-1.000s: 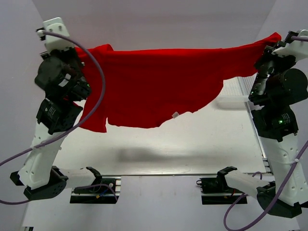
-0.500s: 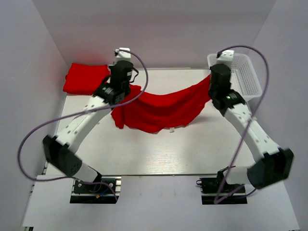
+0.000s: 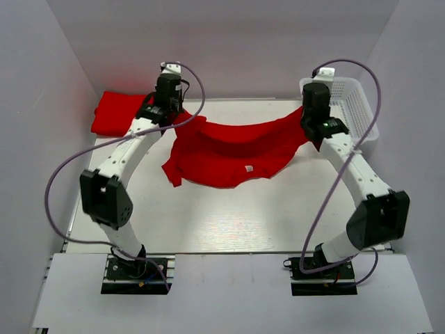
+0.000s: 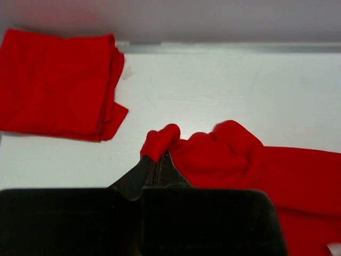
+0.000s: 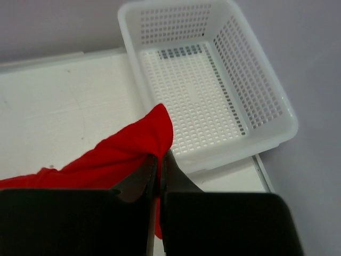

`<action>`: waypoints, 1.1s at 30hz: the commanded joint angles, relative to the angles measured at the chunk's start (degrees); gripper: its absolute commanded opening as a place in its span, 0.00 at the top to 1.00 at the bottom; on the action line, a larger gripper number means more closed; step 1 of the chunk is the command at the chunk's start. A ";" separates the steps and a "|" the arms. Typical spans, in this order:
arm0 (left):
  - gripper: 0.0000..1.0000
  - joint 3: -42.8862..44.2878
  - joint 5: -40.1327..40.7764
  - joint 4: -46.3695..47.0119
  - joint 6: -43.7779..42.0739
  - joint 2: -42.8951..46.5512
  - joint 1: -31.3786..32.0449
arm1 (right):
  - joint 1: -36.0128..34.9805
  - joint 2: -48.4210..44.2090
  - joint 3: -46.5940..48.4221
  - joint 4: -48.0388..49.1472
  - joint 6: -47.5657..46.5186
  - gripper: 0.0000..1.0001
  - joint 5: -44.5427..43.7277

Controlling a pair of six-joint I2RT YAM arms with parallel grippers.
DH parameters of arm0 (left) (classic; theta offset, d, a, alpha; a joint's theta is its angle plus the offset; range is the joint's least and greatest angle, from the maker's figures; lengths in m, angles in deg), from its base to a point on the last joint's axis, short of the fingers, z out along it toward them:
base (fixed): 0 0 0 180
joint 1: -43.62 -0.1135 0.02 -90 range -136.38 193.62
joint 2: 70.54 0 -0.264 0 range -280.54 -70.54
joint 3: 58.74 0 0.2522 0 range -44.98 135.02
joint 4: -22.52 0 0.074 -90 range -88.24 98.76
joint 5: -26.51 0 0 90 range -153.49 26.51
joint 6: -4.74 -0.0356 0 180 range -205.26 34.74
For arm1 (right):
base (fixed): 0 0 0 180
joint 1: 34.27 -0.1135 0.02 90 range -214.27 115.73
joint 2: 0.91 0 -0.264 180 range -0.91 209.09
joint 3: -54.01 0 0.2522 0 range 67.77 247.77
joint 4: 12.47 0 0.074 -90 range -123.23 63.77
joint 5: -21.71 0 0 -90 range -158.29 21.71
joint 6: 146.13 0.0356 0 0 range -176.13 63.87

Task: Fold and stack the t-shirts
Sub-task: Flatten out the tshirt

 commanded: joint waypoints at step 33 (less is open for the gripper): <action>0.55 7.27 -11.57 -21.51 12.26 -6.20 -6.35 | 2.36 4.87 4.50 1.57 -2.01 0.75 14.18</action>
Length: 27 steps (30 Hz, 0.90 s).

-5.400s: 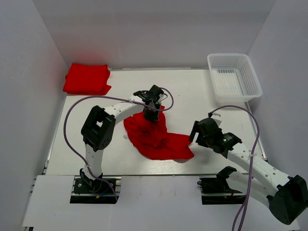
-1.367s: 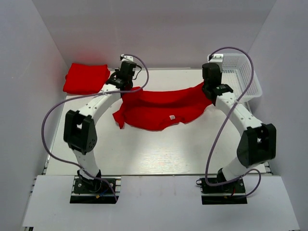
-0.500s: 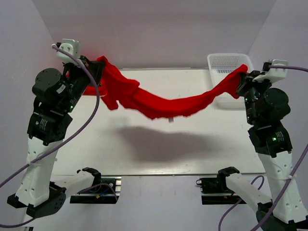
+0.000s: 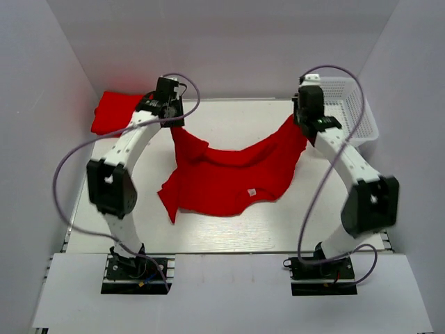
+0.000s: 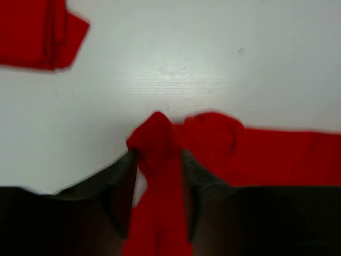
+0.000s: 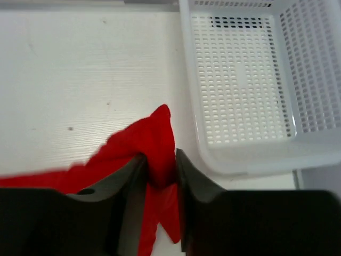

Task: Fold and stack the t-shirts
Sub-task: Flatten out the tshirt

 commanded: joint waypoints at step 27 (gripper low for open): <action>0.00 -21.96 -26.87 9.00 -2.11 2.03 -0.93 | -5.23 -2.52 -12.03 -11.15 10.21 0.10 31.85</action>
